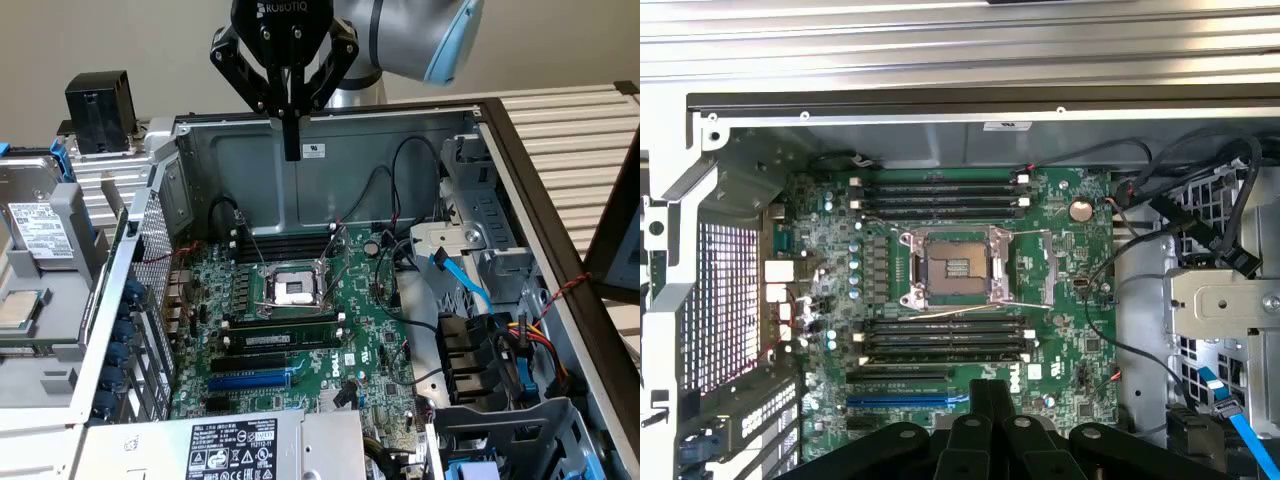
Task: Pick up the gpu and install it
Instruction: 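Reach for the gpu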
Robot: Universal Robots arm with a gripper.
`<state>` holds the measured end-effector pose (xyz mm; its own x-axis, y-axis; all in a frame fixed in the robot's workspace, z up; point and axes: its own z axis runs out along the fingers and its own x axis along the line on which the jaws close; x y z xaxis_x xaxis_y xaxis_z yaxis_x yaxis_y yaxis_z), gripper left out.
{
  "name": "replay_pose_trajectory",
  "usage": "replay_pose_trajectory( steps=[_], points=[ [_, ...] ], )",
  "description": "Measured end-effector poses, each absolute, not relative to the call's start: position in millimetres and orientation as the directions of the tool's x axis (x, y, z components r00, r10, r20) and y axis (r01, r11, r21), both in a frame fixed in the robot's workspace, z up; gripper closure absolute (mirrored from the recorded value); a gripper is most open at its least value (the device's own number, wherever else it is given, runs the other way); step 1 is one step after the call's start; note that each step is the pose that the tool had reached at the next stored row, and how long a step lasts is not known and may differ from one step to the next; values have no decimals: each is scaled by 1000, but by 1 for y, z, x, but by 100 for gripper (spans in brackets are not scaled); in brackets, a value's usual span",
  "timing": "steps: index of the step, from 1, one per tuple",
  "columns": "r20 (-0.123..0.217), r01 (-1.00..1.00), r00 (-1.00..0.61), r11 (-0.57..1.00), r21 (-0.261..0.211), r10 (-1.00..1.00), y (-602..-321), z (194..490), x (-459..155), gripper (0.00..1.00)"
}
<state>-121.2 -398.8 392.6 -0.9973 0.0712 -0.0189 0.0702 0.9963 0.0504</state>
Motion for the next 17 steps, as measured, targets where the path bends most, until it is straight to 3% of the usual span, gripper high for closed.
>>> replay_pose_trajectory(
  steps=[17],
  points=[
    [-19, 70, -997, 996, 50, 71, -399, 393, -175, 89]
  ],
)
